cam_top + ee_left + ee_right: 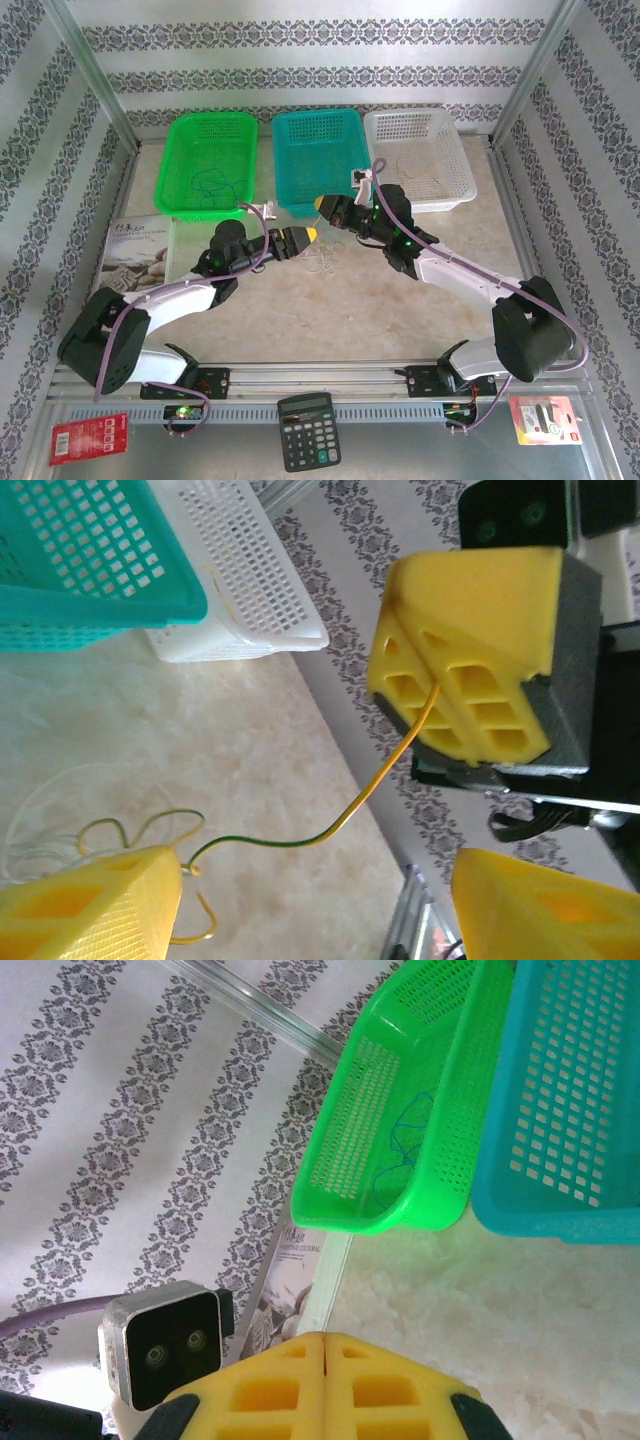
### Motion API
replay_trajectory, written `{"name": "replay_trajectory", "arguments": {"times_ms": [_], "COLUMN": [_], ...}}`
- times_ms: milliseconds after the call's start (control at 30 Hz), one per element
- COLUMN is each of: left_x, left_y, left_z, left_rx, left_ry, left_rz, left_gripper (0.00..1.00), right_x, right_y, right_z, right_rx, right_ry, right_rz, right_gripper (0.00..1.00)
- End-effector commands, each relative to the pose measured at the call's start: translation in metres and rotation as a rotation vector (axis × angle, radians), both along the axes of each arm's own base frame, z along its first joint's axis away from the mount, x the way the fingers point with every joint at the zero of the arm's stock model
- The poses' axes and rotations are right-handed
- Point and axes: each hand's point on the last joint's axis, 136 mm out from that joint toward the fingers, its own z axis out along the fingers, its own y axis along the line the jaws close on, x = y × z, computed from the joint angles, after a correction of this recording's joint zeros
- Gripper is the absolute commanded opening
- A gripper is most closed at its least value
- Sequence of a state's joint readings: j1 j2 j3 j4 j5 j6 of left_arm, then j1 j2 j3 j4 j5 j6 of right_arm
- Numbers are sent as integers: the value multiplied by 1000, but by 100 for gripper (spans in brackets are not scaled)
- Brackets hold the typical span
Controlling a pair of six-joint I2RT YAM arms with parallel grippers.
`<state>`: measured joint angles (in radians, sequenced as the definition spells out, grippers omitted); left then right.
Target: Untangle the cables
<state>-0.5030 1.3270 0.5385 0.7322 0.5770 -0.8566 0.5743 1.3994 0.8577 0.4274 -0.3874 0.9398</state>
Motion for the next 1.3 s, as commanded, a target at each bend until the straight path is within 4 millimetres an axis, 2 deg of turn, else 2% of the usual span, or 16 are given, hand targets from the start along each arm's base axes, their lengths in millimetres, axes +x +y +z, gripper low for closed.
{"name": "replay_trajectory", "arguments": {"times_ms": [0, 200, 467, 700, 867, 933, 1067, 1200, 1267], "left_x": [-4, -10, -11, 0, 11, 13, 14, 10, 8], "left_y": [12, 15, 5, -8, -13, -13, -12, -7, -4], "left_z": [-25, -35, -42, -47, -56, -61, -75, -87, -92], "left_rx": [167, 276, 313, 320, 349, 364, 385, 412, 424], "left_ry": [-30, -59, -78, -90, -101, -100, -83, -69, -62], "left_rz": [23, 6, -16, -14, 36, 50, 60, 65, 65], "left_gripper": [72, 73, 75, 76, 75, 70, 48, 24, 15], "right_x": [-9, -13, -20, -25, -29, -31, -34, -37, -37], "right_y": [7, 11, 17, 22, 28, 29, 28, 22, 15], "right_z": [29, 35, 41, 42, 52, 58, 83, 122, 142], "right_rx": [22, 24, 25, 25, 44, 57, 99, 156, 180], "right_ry": [-64, -73, -82, -86, -96, -100, -131, -186, -217], "right_rz": [41, 51, 66, 75, 85, 92, 99, 106, 98], "right_gripper": [0, 0, 0, 0, 0, 0, 0, 0, 0]}}
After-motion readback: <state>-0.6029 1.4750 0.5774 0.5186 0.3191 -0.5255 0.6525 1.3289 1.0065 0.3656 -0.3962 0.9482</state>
